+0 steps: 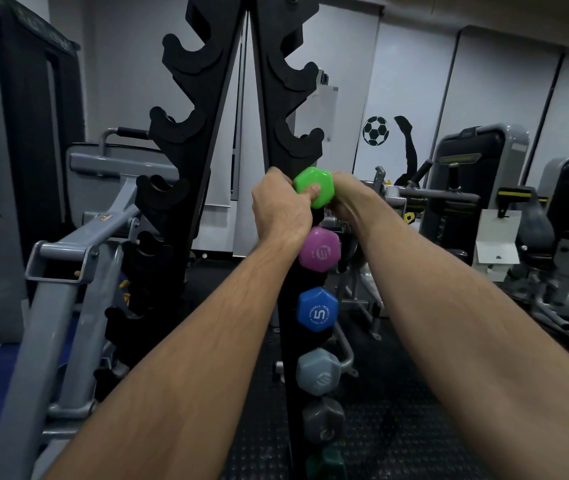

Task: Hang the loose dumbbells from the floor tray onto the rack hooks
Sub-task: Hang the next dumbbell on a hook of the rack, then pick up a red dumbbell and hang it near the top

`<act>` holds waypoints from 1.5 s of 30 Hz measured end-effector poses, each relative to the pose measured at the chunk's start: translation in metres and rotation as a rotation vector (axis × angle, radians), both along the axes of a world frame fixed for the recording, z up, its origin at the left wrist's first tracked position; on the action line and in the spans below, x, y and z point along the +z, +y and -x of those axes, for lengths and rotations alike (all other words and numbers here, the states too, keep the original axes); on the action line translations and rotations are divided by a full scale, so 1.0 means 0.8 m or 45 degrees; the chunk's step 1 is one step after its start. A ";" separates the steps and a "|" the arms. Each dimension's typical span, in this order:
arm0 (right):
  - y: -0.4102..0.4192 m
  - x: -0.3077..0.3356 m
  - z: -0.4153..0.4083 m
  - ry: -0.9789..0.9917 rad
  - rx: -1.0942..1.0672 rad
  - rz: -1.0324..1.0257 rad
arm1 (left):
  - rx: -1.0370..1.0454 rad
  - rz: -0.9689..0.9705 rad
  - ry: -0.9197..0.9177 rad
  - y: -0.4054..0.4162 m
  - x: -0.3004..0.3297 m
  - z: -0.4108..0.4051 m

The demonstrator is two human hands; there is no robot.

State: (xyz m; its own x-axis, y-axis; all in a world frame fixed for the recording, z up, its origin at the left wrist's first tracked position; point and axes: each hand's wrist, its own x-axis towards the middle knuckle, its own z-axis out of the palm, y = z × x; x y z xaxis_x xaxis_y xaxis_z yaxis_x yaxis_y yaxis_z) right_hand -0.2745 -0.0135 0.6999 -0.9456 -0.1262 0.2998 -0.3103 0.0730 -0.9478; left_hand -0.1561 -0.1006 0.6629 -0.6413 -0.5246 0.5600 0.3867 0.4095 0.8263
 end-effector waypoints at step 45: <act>0.077 -0.947 -0.254 -0.701 -0.256 -0.981 | 0.037 -0.491 -1.383 -0.009 -0.886 -0.181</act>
State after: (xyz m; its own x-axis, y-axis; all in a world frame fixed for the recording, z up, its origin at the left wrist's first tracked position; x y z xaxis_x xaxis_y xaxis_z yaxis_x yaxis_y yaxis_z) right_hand -0.0712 0.0482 -0.0580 -0.9544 0.0769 -0.2886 0.2490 0.7384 -0.6267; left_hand -0.0112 -0.1074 -0.0461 -0.6717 -0.5635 -0.4809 -0.6110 0.0543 0.7897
